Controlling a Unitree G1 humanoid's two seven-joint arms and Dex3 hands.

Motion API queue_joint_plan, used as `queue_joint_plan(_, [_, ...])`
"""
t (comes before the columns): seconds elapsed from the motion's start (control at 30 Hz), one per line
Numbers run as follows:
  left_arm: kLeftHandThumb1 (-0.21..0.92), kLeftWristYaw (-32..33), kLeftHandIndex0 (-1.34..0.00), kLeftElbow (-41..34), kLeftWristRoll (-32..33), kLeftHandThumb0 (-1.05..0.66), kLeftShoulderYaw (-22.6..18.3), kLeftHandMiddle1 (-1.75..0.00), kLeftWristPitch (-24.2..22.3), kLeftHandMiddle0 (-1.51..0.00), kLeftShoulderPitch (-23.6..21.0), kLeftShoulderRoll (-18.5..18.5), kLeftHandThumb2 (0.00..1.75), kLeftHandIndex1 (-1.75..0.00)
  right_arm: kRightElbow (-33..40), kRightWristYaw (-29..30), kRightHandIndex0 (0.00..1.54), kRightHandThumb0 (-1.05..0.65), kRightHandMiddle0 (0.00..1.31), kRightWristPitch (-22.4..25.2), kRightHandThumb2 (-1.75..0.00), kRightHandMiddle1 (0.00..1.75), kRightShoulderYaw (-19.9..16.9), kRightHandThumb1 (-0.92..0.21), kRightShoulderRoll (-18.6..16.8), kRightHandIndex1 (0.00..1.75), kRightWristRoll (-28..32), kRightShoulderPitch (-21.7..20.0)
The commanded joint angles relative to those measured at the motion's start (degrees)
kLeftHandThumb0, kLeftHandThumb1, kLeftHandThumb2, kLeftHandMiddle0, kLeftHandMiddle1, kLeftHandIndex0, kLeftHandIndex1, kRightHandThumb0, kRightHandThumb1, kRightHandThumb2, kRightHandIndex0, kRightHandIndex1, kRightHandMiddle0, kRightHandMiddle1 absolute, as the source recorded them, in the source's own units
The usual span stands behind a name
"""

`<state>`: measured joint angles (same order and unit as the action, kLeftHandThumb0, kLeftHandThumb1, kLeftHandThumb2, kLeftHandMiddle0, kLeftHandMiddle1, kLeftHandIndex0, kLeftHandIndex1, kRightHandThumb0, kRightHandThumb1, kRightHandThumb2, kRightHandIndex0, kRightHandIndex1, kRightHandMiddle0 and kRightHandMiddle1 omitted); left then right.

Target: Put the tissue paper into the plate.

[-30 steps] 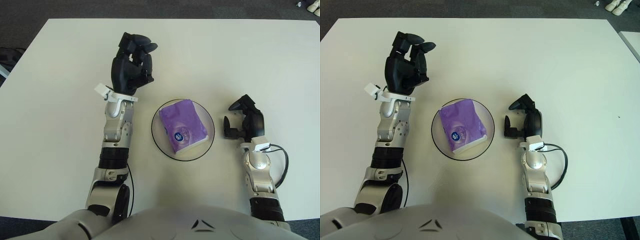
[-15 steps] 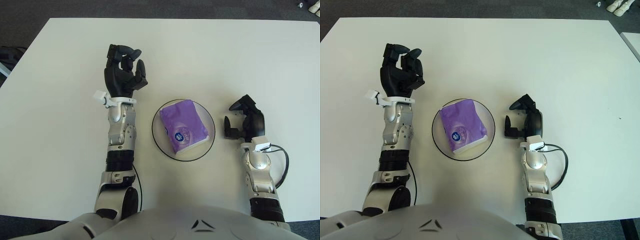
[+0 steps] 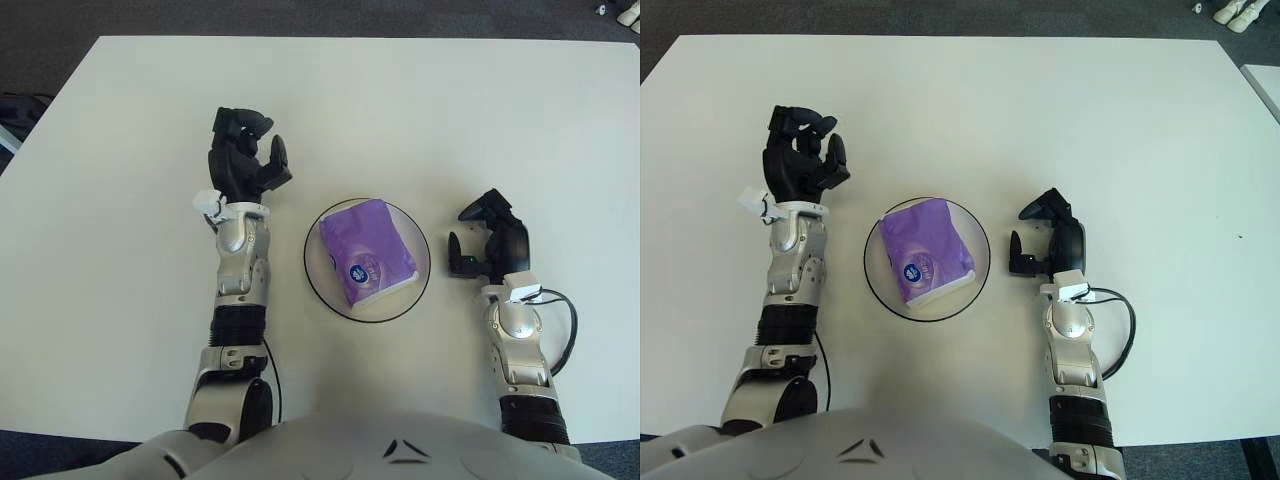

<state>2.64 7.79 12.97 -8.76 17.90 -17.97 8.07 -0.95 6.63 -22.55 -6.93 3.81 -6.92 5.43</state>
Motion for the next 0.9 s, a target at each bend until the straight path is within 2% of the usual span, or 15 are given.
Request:
queue_joint_plan(0.0, [0.36, -1.6, -0.44, 2.0, 0.2, -0.01, -0.4, -1.54, -0.4, -0.61, 3.8, -1.0, 1.21, -1.75, -1.4, 0.4, 0.88, -0.01, 0.58, 1.7, -1.64, 1.75, 0.0, -0.02, -0.5, 1.66, 0.1, 1.8])
queue_joint_plan(0.27, [0.29, -3.9, -0.48, 2.5, -0.8, -0.01, 0.3, -1.68, -3.1, -0.59, 6.5, -3.8, 1.34, -1.75, -1.6, 1.1, 0.90, -0.01, 0.59, 1.4, -1.65, 1.75, 0.2, -0.01, -0.7, 1.65, -0.3, 1.8])
queue_joint_plan(0.5, [0.19, -8.1, -0.55, 5.6, -0.4, -0.01, 0.5, -1.74, -1.2, -0.63, 8.9, -5.6, 1.47, -1.74, -1.7, 1.3, 0.91, -0.01, 0.60, 1.3, -1.66, 1.75, 0.5, 0.01, -1.0, 1.64, 0.0, 1.7])
queue_joint_plan(0.87, [0.17, -11.4, -0.55, 7.4, -1.5, -0.01, 1.6, -1.75, 0.9, -0.65, 10.7, -7.5, 1.49, -1.74, -1.9, 1.9, 0.94, -0.01, 0.62, 0.7, -1.68, 1.75, 1.1, 0.03, -1.8, 1.62, -0.2, 1.4])
